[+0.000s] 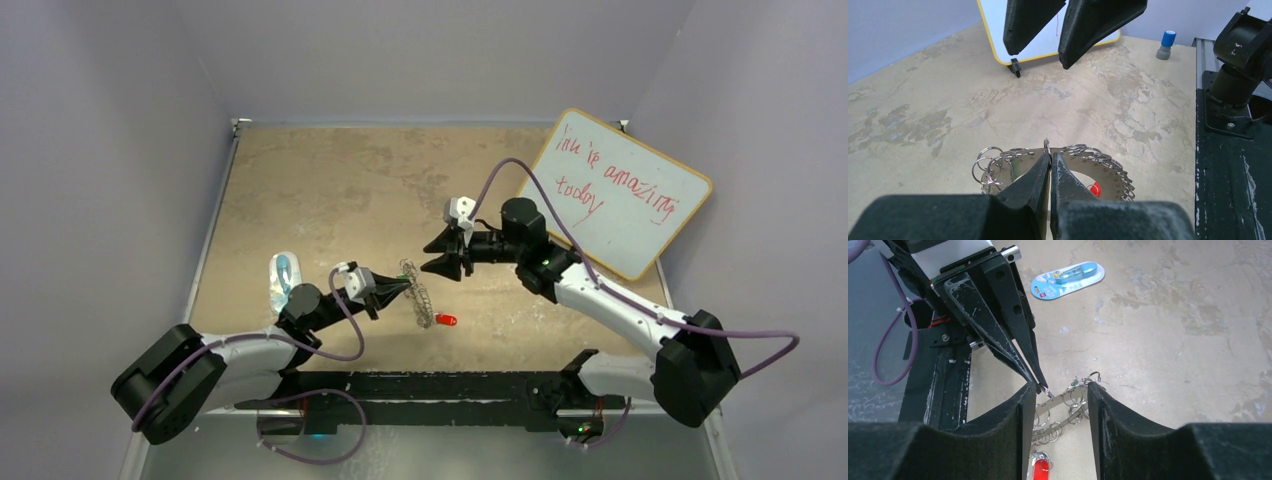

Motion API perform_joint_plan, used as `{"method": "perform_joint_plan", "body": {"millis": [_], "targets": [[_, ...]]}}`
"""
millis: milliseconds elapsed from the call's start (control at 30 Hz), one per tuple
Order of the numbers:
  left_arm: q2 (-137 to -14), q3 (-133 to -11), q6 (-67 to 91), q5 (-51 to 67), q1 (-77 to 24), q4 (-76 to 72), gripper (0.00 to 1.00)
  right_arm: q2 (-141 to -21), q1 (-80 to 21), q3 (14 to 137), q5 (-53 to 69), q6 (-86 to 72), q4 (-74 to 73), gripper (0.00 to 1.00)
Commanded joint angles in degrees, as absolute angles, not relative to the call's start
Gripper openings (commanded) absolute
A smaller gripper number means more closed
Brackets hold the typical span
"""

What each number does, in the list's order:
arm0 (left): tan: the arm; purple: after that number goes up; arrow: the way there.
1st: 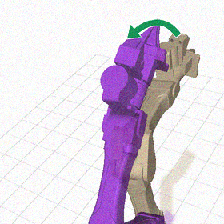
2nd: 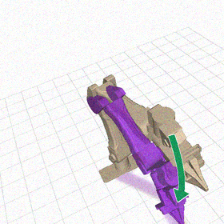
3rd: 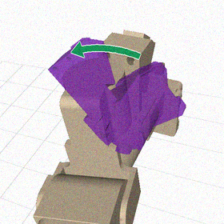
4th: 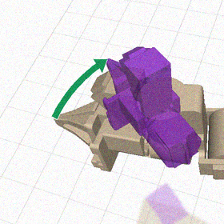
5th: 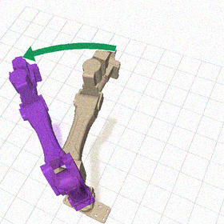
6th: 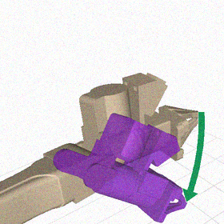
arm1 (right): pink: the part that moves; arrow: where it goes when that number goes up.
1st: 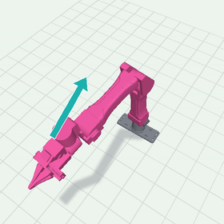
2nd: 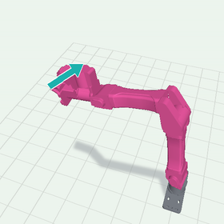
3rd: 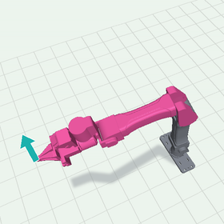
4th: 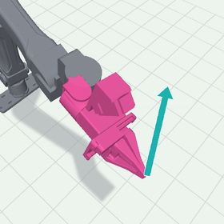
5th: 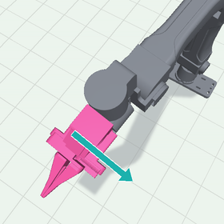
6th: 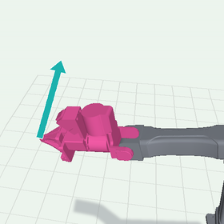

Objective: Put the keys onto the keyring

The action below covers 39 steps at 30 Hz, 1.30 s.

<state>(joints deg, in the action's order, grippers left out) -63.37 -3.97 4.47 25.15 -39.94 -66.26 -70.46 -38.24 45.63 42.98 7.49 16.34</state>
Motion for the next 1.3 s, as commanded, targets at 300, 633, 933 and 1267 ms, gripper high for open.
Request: {"method": "perform_joint_plan", "body": {"millis": [300,633,933,1267], "targets": [[-61.33,-2.46,3.32,25.51,-40.34,-69.59,0.0,-72.01,-37.44,41.38,52.18,16.03,22.89,0.41],[-62.47,-3.51,2.22,26.89,-40.34,-69.37,0.0,-78.88,-37.44,46.3,53.51,22.67,18.69,0.37],[-62.58,-4.26,1.77,26.89,-40.34,-68.57,0.0,-83.96,-37.44,50.27,57.09,26.01,16.19,0.34],[-62.67,-4.66,1.66,26.89,-40.34,-68.16,0.0,-85.72,-37.44,51.08,62.7,30.05,12.81,0.27]]}}
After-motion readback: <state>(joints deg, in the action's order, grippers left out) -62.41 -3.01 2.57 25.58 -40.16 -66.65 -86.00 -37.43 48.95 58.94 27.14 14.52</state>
